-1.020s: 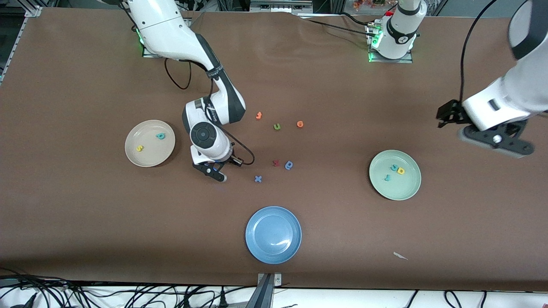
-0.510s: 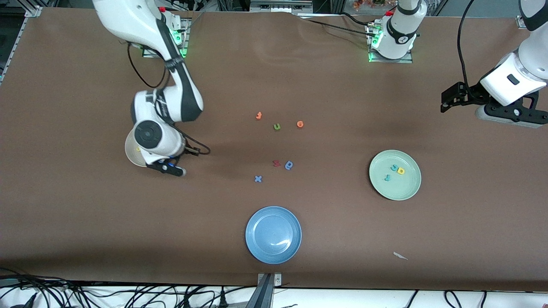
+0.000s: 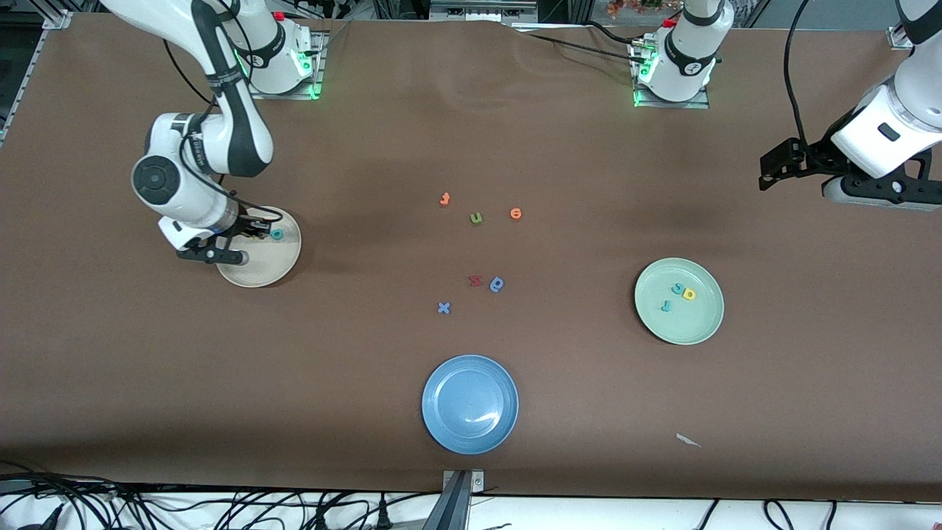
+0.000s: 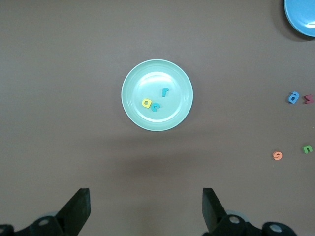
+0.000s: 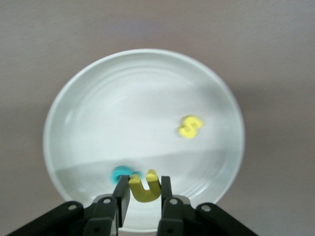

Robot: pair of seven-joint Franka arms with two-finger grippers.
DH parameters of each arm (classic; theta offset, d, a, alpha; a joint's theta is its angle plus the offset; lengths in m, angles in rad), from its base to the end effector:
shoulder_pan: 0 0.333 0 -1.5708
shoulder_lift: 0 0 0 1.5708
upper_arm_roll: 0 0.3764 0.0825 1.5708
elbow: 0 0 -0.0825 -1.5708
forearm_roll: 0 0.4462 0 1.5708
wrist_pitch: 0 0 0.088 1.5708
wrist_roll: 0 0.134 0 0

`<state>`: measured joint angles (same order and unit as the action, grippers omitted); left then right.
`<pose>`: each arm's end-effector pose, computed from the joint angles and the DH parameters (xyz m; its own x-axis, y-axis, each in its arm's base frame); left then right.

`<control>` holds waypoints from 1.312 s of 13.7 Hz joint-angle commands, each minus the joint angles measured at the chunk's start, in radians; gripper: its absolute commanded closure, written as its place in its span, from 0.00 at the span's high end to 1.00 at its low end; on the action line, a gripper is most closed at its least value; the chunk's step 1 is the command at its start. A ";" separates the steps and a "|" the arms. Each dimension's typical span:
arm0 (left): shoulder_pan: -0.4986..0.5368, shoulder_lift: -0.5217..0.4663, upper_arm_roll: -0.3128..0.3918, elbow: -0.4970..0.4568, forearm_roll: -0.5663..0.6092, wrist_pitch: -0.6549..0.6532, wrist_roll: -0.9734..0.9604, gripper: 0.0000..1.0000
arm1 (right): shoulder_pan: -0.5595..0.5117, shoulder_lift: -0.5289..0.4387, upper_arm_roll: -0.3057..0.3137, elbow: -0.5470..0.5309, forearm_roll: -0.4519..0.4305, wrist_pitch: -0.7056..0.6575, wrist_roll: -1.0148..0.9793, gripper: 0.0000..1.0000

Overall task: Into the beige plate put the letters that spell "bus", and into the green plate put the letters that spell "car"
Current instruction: 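Drop the u on the beige plate while the left gripper returns to rest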

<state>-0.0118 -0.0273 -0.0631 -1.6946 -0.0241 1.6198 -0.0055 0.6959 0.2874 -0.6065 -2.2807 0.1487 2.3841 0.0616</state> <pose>0.6039 -0.0489 0.6126 0.9965 -0.0680 -0.0477 -0.0670 -0.9975 0.0220 0.5639 0.0475 0.2213 0.9899 -0.0823 -0.1151 -0.0732 -0.9940 0.0818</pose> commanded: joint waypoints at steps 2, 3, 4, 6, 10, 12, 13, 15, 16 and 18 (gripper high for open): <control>-0.002 -0.003 -0.009 0.027 0.004 -0.023 -0.022 1.00 | 0.010 0.006 0.002 0.036 0.041 0.009 -0.002 1.00; -0.002 -0.003 -0.009 0.027 0.004 -0.023 -0.022 1.00 | 0.010 0.004 0.001 0.073 0.042 -0.052 0.000 1.00; 0.000 -0.003 -0.007 0.027 0.004 -0.023 -0.022 1.00 | 0.007 0.004 -0.001 0.134 0.043 -0.142 0.004 1.00; 0.000 -0.005 -0.010 0.027 0.004 -0.023 -0.022 1.00 | -0.025 0.007 -0.001 0.275 0.043 -0.349 0.036 1.00; 0.000 -0.002 -0.009 0.032 0.004 -0.023 -0.021 1.00 | -0.023 0.015 0.005 0.391 0.039 -0.488 0.049 1.00; -0.004 0.000 -0.017 0.046 0.004 -0.023 -0.022 1.00 | -0.158 -0.023 0.153 0.447 -0.013 -0.575 0.130 1.00; -0.004 0.001 -0.023 0.047 0.004 -0.023 -0.022 1.00 | -0.288 -0.062 0.306 0.455 -0.090 -0.591 0.139 1.00; -0.005 0.001 -0.027 0.047 0.004 -0.023 -0.025 1.00 | -0.467 -0.157 0.471 0.454 -0.153 -0.632 0.158 1.00; -0.005 0.001 -0.029 0.047 0.004 -0.023 -0.027 1.00 | -0.481 -0.216 0.476 0.451 -0.159 -0.658 0.153 1.00; -0.005 0.000 -0.029 0.049 0.004 -0.023 -0.025 1.00 | -0.503 -0.287 0.485 0.480 -0.156 -0.776 0.141 1.00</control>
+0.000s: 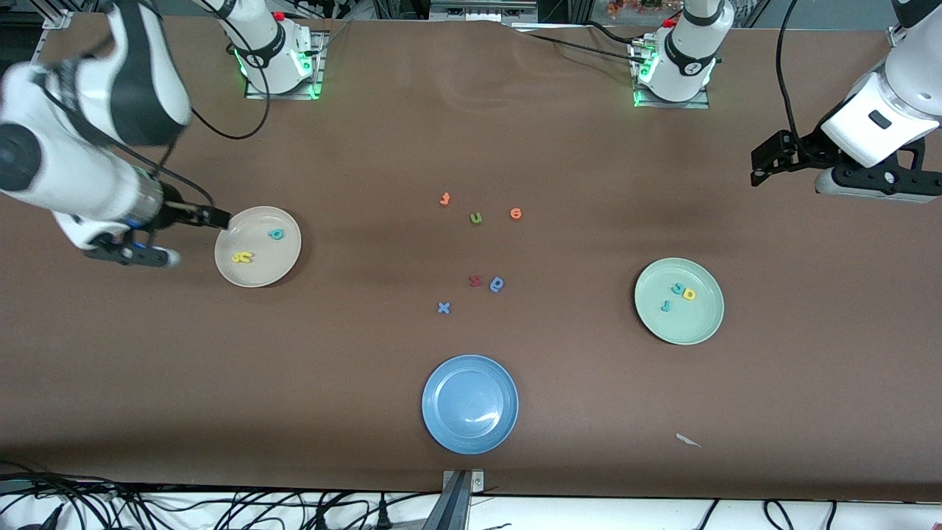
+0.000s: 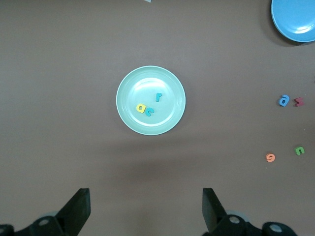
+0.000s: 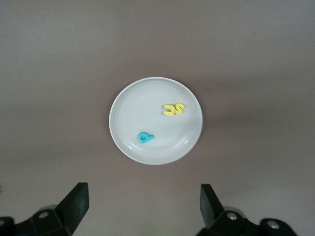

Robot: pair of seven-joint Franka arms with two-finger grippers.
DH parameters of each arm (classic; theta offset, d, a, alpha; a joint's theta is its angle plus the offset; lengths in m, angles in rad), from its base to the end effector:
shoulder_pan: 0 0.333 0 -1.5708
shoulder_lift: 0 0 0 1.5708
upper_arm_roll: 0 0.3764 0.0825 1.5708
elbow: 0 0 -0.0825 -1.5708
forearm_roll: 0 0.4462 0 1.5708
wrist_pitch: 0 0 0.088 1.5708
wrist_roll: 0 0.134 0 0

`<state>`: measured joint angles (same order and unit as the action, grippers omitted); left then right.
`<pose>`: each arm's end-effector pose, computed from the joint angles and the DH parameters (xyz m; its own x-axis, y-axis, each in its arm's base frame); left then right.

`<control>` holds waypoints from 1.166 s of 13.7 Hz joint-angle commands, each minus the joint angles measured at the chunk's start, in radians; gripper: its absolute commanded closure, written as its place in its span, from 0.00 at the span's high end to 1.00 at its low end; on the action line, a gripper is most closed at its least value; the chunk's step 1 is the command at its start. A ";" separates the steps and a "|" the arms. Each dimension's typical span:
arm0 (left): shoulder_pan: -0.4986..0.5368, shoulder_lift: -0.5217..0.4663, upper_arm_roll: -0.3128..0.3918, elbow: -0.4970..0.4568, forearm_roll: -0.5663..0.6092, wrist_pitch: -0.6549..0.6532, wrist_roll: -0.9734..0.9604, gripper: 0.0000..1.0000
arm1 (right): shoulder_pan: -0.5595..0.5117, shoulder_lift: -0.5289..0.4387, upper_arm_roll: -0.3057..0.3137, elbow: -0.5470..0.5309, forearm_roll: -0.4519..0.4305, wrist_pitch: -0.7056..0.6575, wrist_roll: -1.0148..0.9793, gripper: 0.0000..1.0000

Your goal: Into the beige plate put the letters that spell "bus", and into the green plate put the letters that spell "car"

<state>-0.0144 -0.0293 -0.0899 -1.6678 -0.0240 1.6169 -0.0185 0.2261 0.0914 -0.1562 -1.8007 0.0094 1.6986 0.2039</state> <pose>0.6036 -0.0671 0.6279 0.9962 -0.0845 -0.0221 -0.0840 -0.9962 0.0209 0.6246 0.0475 0.4899 0.9728 -0.1381 -0.1862 -0.1322 -0.9903 0.0439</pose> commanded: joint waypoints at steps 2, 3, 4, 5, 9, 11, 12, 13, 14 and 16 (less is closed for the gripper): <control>-0.001 0.002 -0.001 0.022 0.004 -0.020 -0.012 1.00 | -0.057 -0.102 0.052 0.081 -0.006 -0.222 -0.035 1.00; -0.001 0.002 -0.002 0.020 0.004 -0.020 -0.012 1.00 | -0.050 -0.105 0.052 0.107 -0.006 -0.256 -0.044 1.00; -0.002 0.003 -0.002 0.022 0.004 -0.020 -0.014 1.00 | -0.045 -0.105 0.052 0.121 -0.008 -0.261 -0.049 1.00; -0.003 0.003 -0.002 0.022 0.004 -0.019 -0.015 1.00 | -0.044 -0.105 0.052 0.127 -0.006 -0.249 -0.067 1.00; 0.004 0.003 0.001 0.020 -0.032 -0.015 -0.024 1.00 | -0.044 -0.059 0.049 0.193 0.007 -0.249 -0.080 1.00; -0.004 0.008 -0.004 0.025 -0.108 -0.009 -0.031 1.00 | -0.045 -0.030 0.049 0.236 0.007 -0.284 -0.081 1.00; -0.007 0.008 -0.008 0.045 -0.112 -0.009 -0.034 1.00 | -0.045 -0.028 0.049 0.238 0.007 -0.284 -0.080 1.00; -0.009 0.012 -0.019 0.066 -0.105 -0.008 -0.035 1.00 | -0.045 -0.028 0.047 0.236 0.007 -0.283 -0.080 1.00; -0.009 0.023 -0.021 0.071 -0.103 -0.009 -0.032 1.00 | -0.045 -0.030 0.047 0.238 0.007 -0.283 -0.081 1.00; -0.010 0.035 -0.024 0.071 -0.103 -0.011 -0.029 1.00 | -0.047 -0.028 0.047 0.238 0.007 -0.283 -0.081 1.00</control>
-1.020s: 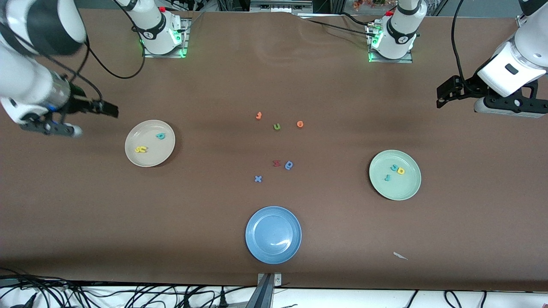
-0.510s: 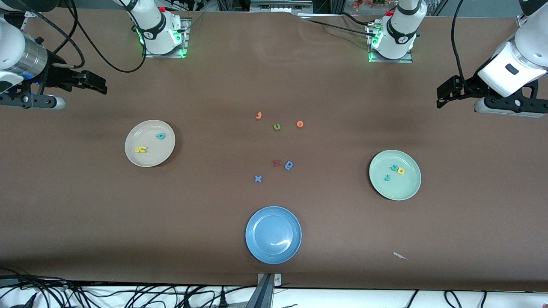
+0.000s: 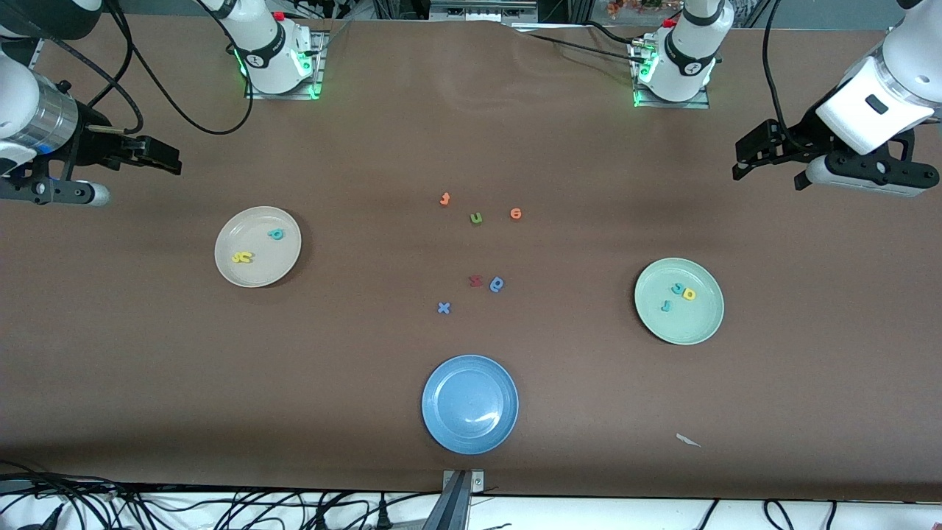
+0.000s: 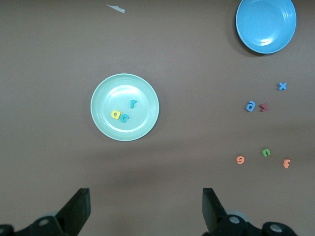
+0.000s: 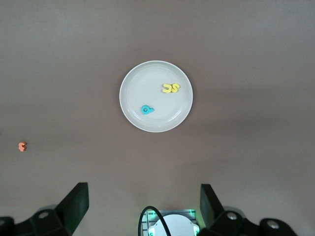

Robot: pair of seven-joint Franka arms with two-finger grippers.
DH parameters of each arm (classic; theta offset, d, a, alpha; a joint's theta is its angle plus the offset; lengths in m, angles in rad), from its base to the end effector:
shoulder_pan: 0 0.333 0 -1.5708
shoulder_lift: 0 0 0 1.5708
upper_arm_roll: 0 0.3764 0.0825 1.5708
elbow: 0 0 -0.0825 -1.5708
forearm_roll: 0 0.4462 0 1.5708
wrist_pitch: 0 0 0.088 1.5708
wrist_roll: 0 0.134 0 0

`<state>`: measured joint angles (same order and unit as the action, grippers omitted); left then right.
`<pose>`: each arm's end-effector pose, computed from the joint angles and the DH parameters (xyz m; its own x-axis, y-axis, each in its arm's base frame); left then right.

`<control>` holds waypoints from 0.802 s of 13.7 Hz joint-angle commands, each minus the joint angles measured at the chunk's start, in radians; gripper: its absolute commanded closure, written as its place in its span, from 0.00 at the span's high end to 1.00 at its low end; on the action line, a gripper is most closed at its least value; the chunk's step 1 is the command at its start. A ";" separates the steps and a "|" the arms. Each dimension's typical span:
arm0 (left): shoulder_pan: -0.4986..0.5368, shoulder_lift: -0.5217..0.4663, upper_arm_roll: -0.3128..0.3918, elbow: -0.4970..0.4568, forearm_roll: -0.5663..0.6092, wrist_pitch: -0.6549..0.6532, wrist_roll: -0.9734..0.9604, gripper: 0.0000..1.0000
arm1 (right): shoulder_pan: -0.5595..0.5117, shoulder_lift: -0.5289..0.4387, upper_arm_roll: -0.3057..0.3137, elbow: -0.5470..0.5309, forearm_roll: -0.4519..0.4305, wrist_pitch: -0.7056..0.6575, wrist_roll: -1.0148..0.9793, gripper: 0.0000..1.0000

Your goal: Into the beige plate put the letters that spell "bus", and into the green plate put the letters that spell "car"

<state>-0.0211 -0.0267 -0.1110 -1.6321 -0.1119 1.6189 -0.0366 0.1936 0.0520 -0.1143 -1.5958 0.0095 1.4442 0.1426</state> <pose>0.6037 -0.0957 0.6463 0.9959 -0.0902 0.0091 -0.0907 -0.9899 0.1091 0.6100 0.0516 0.6037 0.9776 -0.0647 -0.2003 -0.0609 -0.9978 0.0252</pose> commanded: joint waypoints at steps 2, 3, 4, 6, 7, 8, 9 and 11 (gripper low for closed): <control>-0.003 0.030 -0.004 0.040 -0.017 -0.013 -0.014 1.00 | -0.014 0.011 0.004 0.030 0.006 -0.030 -0.034 1.00; -0.003 0.031 -0.004 0.038 -0.015 -0.013 -0.014 1.00 | -0.013 0.011 0.004 0.030 0.006 -0.031 -0.035 1.00; -0.003 0.034 -0.004 0.038 -0.015 -0.014 -0.014 1.00 | -0.013 0.011 0.004 0.028 0.006 -0.030 -0.029 1.00; -0.003 0.034 -0.004 0.038 -0.015 -0.014 -0.014 1.00 | -0.017 0.011 0.004 0.031 -0.005 -0.021 -0.051 1.00; -0.003 0.033 -0.004 0.040 -0.015 -0.014 -0.014 1.00 | -0.019 0.012 0.004 0.031 -0.005 -0.013 -0.054 1.00; -0.003 0.034 -0.006 0.038 -0.015 -0.014 -0.014 1.00 | -0.017 0.015 0.004 0.031 -0.005 0.004 -0.054 1.00; -0.003 0.034 -0.006 0.038 -0.015 -0.014 -0.014 1.00 | -0.017 0.019 0.004 0.031 -0.009 0.045 -0.070 1.00; -0.002 0.034 -0.004 0.040 -0.015 -0.014 -0.014 1.00 | -0.016 0.019 0.002 0.024 -0.011 0.108 -0.112 1.00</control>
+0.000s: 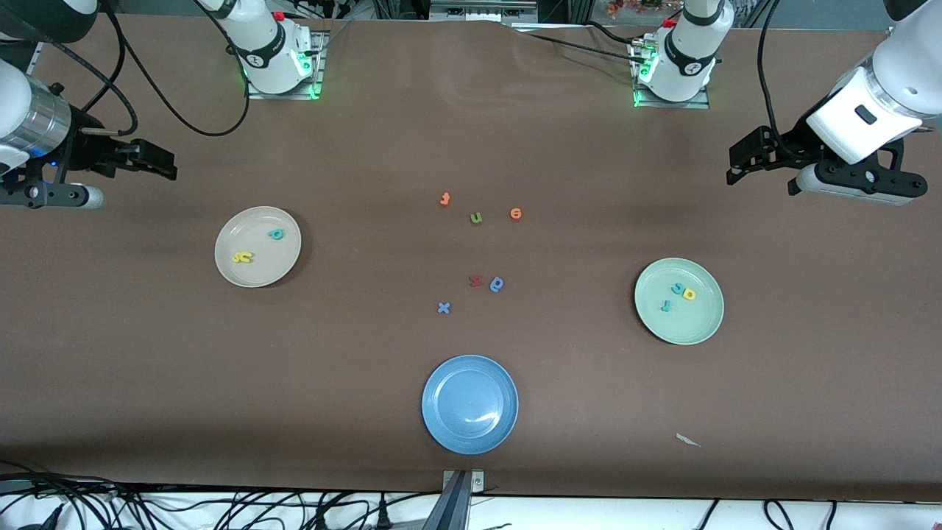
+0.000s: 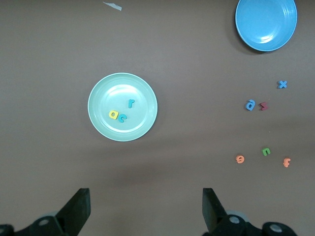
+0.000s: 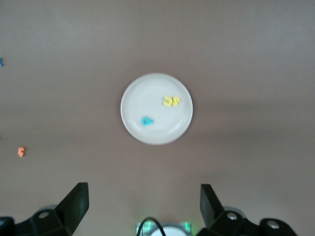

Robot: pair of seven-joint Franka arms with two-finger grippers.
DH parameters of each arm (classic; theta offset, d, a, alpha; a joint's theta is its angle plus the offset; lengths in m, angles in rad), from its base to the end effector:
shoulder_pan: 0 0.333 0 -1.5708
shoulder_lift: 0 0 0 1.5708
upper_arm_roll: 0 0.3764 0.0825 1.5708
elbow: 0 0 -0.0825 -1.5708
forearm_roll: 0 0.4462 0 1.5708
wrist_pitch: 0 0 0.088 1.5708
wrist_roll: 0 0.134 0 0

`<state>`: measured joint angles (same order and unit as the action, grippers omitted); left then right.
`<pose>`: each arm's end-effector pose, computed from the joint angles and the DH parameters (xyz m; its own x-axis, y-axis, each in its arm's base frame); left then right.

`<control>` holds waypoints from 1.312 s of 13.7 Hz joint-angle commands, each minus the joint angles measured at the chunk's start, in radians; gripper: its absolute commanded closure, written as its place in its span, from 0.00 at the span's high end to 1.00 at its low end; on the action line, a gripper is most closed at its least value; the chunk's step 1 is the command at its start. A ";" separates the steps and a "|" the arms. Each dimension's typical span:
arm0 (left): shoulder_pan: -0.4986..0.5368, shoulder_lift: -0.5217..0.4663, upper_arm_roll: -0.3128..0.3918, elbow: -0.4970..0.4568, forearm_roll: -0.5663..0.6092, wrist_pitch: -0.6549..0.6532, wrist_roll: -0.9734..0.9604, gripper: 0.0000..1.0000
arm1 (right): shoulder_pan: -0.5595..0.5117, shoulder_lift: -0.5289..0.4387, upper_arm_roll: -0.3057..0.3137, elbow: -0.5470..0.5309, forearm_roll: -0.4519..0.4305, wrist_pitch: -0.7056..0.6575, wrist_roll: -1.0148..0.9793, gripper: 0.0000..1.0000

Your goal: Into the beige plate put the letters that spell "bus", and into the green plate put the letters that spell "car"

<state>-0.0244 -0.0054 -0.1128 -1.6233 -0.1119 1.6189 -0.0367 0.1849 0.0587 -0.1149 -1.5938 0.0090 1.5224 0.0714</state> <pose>0.6104 -0.0991 0.6381 0.9955 -0.0952 -0.0034 -0.0942 -0.9894 0.1109 0.6239 0.0470 0.6057 0.9916 -0.0022 -0.1292 -0.0013 -1.0000 0.0070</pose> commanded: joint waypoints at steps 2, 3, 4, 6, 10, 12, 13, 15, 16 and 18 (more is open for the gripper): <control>0.001 0.012 -0.004 0.031 -0.015 -0.014 -0.014 1.00 | -0.007 0.012 0.003 0.021 0.000 0.092 -0.028 1.00; 0.001 0.013 -0.004 0.031 -0.015 -0.014 -0.014 1.00 | -0.008 0.013 0.003 0.021 0.003 0.120 -0.027 1.00; 0.001 0.013 -0.002 0.031 -0.017 -0.014 -0.014 1.00 | -0.008 0.013 0.003 0.021 0.003 0.127 -0.021 1.00; 0.001 0.013 -0.004 0.036 -0.017 -0.014 -0.014 1.00 | -0.007 0.016 0.003 0.021 0.003 0.124 0.059 1.00; 0.001 0.012 -0.002 0.036 -0.017 -0.014 -0.014 1.00 | -0.007 0.016 0.004 0.021 0.003 0.116 0.054 1.00; 0.003 0.012 -0.002 0.037 -0.017 -0.014 -0.014 1.00 | -0.007 0.016 0.003 0.025 0.002 0.116 0.056 1.00; 0.001 0.011 -0.002 0.037 -0.017 -0.014 -0.014 1.00 | -0.007 0.016 0.004 0.025 -0.001 0.116 0.057 1.00; 0.001 0.013 -0.004 0.037 -0.017 -0.014 -0.015 1.00 | -0.007 0.016 0.003 0.025 0.002 0.116 0.056 1.00; 0.001 0.013 -0.004 0.037 -0.017 -0.014 -0.015 1.00 | -0.007 0.016 0.004 0.021 0.002 0.116 0.056 1.00; 0.001 0.013 -0.002 0.037 -0.017 -0.014 -0.014 1.00 | -0.007 0.016 0.004 0.021 0.002 0.114 0.056 1.00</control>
<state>-0.0244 -0.0053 -0.1128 -1.6160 -0.1119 1.6189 -0.0368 0.1848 0.0674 -0.1152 -1.5938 0.0092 1.6476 0.1167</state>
